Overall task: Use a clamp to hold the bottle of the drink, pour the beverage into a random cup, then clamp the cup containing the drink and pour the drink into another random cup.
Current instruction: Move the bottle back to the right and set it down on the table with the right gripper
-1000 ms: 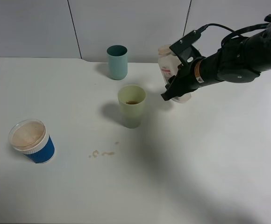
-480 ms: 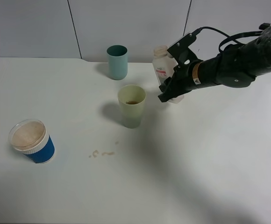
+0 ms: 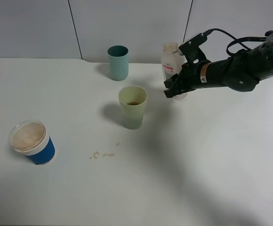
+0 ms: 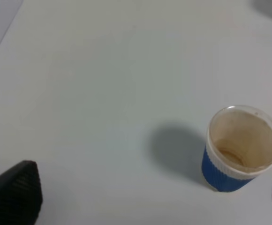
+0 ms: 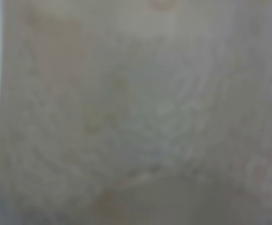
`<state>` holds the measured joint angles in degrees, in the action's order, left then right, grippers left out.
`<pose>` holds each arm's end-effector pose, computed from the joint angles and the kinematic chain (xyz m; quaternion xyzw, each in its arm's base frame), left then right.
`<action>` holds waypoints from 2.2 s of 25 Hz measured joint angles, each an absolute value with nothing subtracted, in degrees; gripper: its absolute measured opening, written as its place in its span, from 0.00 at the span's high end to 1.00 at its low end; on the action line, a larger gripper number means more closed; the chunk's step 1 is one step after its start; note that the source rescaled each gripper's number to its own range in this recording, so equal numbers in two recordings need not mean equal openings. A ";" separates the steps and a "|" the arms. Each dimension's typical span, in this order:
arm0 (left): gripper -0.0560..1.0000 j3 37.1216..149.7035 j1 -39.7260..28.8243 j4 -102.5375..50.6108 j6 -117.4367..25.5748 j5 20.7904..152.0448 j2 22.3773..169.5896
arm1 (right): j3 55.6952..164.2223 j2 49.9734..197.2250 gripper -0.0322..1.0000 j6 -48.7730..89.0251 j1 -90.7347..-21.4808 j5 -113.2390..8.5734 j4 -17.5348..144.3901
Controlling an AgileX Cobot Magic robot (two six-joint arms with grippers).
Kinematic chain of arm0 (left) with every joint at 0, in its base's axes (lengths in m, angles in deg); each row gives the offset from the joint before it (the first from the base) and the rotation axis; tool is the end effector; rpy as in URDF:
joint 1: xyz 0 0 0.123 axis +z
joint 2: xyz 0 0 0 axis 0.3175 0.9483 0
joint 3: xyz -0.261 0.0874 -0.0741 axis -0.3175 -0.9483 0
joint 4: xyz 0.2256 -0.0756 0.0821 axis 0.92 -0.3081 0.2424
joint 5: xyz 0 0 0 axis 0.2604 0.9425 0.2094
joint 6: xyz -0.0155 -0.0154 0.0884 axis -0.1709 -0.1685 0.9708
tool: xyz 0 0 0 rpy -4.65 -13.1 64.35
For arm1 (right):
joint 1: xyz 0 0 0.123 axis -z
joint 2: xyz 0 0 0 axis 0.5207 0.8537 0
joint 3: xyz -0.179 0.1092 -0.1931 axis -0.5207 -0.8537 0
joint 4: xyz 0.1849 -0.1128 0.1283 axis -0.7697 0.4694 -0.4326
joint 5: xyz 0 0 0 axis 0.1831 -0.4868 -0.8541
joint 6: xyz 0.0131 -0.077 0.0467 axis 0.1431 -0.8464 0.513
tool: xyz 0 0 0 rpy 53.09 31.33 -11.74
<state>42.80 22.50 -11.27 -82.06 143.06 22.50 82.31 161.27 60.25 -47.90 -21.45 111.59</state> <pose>-0.0064 0.0011 0.2792 -0.0453 0.8477 0.0192 0.5282 0.3534 0.1275 0.1327 -0.3359 0.8218 0.0902 0.4513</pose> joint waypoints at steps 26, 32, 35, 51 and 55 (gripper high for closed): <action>0.00 42.80 22.50 -11.27 -82.06 143.06 22.50 | 82.02 174.85 0.97 42.59 -47.70 6.38 93.00; 0.00 42.80 22.50 -11.27 -82.06 143.06 22.50 | 82.02 176.51 0.97 42.45 -47.70 8.57 91.44; 0.00 42.80 22.50 -11.27 -82.06 143.06 22.50 | 82.02 176.89 0.97 41.14 -47.70 9.36 90.10; 0.00 42.80 22.50 -11.27 -82.06 143.06 22.50 | 82.02 176.90 0.97 37.62 -47.70 9.75 83.83; 0.00 42.80 22.50 -11.27 -82.06 143.06 22.50 | 82.02 176.90 0.97 37.62 -47.70 9.75 82.54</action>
<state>42.80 22.50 -11.27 -82.06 143.06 22.50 82.02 176.90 37.62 -47.70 9.75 82.54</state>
